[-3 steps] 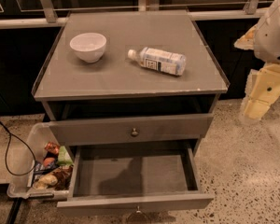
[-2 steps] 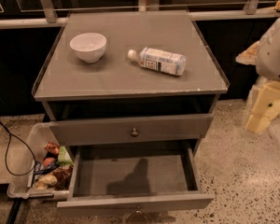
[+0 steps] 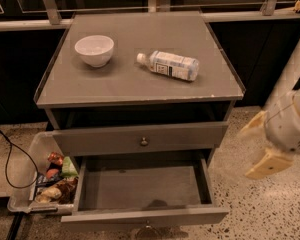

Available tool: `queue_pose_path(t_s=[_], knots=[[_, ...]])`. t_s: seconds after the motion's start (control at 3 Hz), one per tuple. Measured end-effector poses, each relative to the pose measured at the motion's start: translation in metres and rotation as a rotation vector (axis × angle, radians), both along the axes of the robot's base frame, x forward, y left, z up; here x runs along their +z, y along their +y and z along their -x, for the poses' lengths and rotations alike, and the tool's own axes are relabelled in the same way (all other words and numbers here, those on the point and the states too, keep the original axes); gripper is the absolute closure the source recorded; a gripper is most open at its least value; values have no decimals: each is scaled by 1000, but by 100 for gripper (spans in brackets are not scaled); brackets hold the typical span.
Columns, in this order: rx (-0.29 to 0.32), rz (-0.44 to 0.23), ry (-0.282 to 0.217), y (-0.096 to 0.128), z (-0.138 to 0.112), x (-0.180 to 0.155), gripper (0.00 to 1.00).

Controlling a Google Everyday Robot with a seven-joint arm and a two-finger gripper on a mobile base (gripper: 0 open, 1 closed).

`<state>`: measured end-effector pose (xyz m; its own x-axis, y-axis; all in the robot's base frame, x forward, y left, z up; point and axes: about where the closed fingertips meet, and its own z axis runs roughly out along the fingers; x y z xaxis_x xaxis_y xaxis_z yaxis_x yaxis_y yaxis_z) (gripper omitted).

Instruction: Close middle drawer

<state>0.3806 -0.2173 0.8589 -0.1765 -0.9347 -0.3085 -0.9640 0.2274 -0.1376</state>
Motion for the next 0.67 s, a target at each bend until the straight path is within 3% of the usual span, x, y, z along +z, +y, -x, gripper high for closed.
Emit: queue_pose_path(t_s=[0.33, 0.67], knots=[[70, -107, 2, 14, 14, -53, 64], [109, -118, -16, 18, 16, -57, 88]])
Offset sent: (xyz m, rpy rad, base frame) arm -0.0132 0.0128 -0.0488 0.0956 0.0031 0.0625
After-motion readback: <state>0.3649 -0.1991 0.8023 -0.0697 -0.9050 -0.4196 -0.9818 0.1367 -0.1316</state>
